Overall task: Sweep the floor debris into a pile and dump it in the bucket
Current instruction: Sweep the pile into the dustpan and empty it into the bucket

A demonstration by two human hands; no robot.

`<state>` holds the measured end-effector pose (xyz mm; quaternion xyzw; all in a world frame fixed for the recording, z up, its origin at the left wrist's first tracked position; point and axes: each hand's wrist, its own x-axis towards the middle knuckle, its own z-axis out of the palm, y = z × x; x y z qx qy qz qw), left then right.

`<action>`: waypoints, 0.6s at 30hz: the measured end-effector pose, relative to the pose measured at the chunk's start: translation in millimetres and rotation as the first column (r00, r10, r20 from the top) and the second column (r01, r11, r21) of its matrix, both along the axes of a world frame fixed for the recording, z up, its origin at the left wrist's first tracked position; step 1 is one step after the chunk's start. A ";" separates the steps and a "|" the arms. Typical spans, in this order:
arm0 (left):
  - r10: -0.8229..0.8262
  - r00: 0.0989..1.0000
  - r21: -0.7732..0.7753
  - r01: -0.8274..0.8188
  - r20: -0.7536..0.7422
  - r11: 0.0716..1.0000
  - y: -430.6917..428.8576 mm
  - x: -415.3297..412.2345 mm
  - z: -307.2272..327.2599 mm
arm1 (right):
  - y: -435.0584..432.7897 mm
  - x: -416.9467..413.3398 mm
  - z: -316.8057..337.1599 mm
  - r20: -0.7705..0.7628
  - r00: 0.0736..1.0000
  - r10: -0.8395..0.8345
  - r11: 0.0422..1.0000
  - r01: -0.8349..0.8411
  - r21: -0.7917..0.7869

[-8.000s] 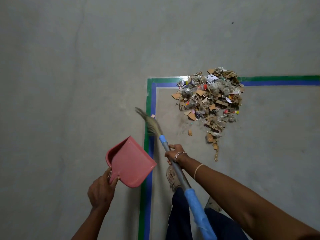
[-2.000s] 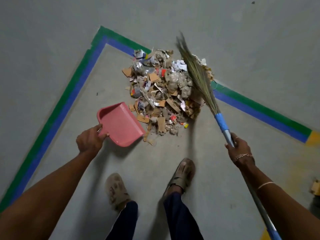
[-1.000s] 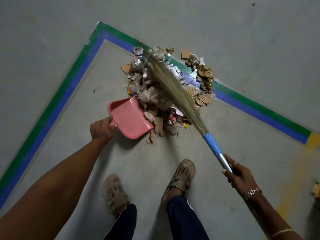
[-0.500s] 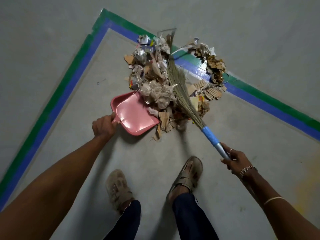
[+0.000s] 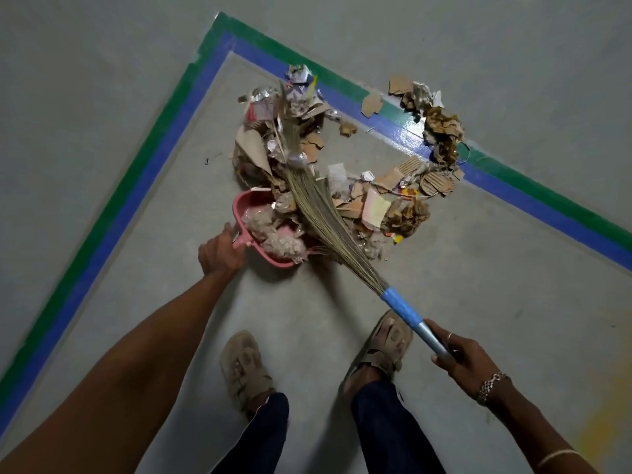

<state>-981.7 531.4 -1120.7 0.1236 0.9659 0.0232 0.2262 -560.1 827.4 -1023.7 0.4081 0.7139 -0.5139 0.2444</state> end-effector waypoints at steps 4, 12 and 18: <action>0.028 0.998 0.016 -0.029 0.059 0.999 -8.6 4.4 -4.8 | -12.3 -1.1 9.3 0.004 1.000 -0.031 0.999 0.031 -0.026; 0.064 0.996 0.131 -0.073 0.066 0.989 -16.0 9.4 0.9 | -23.2 -1.8 34.7 -0.026 0.998 -0.054 0.996 0.052 -0.076; 0.036 0.999 0.130 -0.041 0.041 0.991 -12.4 6.4 1.3 | -29.8 0.9 53.7 -0.097 0.993 -0.065 0.997 0.061 -0.042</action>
